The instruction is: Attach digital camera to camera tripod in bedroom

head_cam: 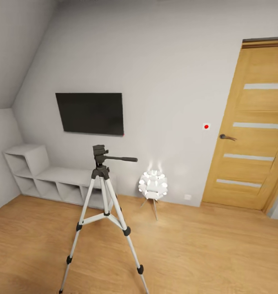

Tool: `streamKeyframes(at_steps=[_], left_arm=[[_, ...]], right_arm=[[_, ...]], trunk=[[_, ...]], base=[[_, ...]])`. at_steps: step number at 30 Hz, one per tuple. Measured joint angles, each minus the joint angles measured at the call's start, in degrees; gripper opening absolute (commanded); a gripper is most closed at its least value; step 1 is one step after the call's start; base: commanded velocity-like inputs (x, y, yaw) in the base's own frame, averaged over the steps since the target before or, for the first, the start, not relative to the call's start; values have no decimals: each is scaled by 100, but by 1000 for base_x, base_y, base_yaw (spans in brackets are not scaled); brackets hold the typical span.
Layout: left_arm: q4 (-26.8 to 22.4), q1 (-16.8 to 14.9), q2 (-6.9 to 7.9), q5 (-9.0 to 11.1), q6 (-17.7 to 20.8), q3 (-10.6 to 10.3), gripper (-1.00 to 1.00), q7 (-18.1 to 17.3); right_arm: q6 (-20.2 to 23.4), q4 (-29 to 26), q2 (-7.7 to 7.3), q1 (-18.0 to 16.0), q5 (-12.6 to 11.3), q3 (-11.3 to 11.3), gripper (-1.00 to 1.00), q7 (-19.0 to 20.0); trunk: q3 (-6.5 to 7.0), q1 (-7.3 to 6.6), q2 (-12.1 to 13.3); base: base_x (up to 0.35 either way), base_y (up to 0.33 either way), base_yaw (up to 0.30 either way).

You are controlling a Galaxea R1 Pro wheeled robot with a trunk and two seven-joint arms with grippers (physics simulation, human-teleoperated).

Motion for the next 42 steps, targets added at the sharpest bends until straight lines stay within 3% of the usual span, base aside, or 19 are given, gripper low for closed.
streamKeyframes(at_steps=[15,38,41,42], left_arm=[[0,0,0,1,0,0,100,0],[8,0,24,107,0,41,100,0],[9,0,31,111,0,45,100,0],[9,0,33,112,0,47,100,0]], right_arm=[[-25,0,37,71,0,0,100,0],[-23,-1,98,88,11,0,100,5],[-19,0,106,88,58,4,100,8],[-18,0,131,95,199,7,100,9]], trunk=[[0,-2,0],[0,-3,-1],[0,-3,-1],[0,-3,-1]], base=[[-297,0,-293],[-13,0,-294],[0,0,-294],[0,0,-293]])
